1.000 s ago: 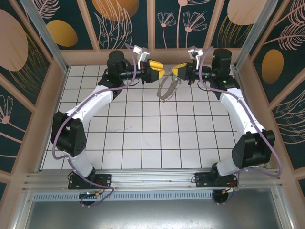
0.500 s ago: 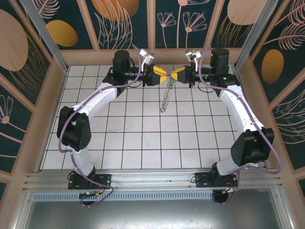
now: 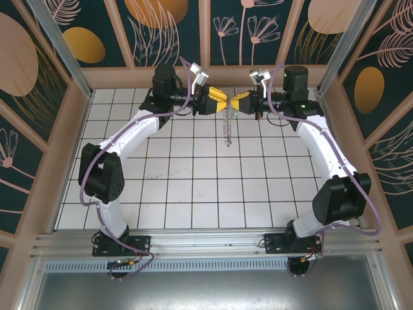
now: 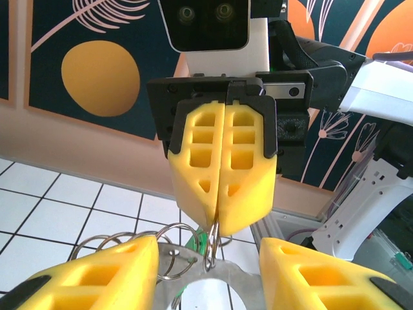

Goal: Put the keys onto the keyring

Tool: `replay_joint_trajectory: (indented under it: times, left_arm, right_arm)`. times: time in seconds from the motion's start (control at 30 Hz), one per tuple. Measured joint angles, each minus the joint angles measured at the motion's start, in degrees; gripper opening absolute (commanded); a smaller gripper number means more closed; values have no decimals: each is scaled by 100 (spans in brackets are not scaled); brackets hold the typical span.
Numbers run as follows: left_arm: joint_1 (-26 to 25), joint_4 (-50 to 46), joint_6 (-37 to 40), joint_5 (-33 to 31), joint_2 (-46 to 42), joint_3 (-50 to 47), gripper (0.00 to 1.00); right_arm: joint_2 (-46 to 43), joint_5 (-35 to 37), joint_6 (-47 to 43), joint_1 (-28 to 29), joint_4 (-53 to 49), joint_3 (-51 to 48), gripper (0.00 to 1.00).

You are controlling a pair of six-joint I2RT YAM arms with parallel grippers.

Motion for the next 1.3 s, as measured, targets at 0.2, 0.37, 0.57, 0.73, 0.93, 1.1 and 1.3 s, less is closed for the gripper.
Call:
replay_joint_trajectory:
  times: [0.2,0.37,0.57,0.73,0.93,1.1,1.3]
  left_arm:
    - [-105,-35,7,31,122,61,38]
    - [-140,-57,9,52,151,63,33]
    - [-140,-76,63,46,151,63,38]
    - [-136,-190,216,22,151,63,39]
    - [-76,-249,306,-17,151,63,37]
    - [-50,-264,304,-17,151,63,31]
    - [-50,-251,264,0,151,63,23]
  right_arm:
    - [52,0,0,59,-15,7,0]
    - [52,4,-37,59,-33,7,0]
    - [52,20,-129,57,-107,7,0]
    - [52,26,-155,52,-151,7,0]
    - [52,26,-170,42,-149,7,0]
    - [52,31,-170,42,-149,7,0]
    - [52,50,-170,39,-146,4,0]
